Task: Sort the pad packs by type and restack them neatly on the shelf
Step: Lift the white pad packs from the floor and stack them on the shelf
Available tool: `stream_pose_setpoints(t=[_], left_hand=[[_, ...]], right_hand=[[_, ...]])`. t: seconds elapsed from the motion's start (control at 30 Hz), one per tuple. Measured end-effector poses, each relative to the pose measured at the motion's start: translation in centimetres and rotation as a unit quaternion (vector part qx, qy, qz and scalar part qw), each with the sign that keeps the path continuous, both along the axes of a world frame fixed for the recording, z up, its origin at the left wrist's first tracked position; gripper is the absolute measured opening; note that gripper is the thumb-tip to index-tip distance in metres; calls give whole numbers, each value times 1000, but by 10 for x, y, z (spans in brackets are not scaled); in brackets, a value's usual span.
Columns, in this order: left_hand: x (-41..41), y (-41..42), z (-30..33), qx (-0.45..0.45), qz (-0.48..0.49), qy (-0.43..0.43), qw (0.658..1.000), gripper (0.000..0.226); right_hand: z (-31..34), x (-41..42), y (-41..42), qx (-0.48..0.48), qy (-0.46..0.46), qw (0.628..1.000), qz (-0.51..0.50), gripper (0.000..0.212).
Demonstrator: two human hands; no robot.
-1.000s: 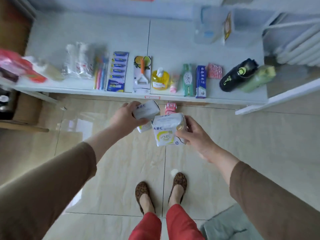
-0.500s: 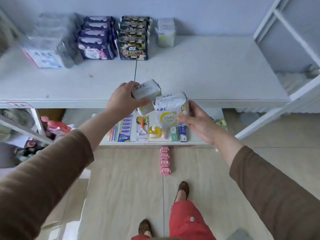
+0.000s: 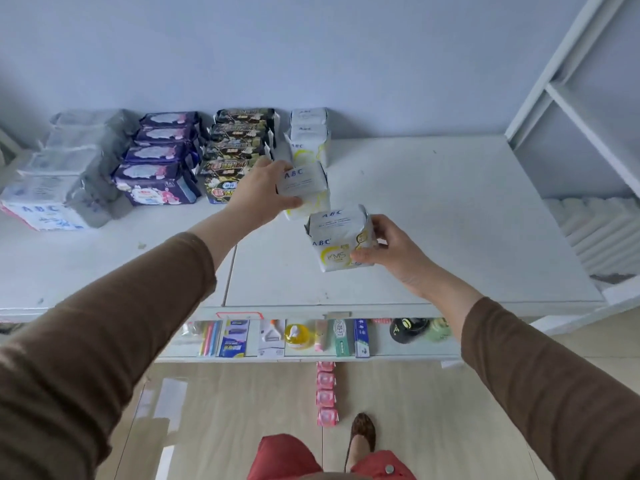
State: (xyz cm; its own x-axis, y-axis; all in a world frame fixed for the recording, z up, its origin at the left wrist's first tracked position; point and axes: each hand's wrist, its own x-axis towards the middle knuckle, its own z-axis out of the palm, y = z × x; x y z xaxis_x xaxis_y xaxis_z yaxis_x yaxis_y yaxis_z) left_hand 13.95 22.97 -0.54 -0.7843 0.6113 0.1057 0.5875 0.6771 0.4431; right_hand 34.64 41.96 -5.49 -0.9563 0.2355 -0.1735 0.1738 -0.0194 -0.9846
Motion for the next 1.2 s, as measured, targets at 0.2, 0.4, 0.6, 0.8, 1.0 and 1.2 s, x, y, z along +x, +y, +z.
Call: stream_pose_setpoints(t=[0.2,0.4,0.6,0.8,1.0,1.2], left_hand=[[-68,44,-9,-60,-23,42,997,68],[-114,74,-23,-81,-58,19,995,68],[-132,85,-36,-69,-79,27,994,50],[-139,80,-28,-128,-115,46,984,56],[-138,52,-10,-89,-115,68,987,44],[-114,20,-10,-99,-128,99,982,41]], right_hand=[[-8,-49,17,36,-6,999,-8,54],[-24,-84,16,68,-18,997,-38,60],[-35,-106,11,78,-27,995,-48,62],[-40,-135,5,110,-41,992,-50,65],[-42,-158,11,138,-65,987,-53,58],[-43,-174,5,182,-74,978,-69,52]])
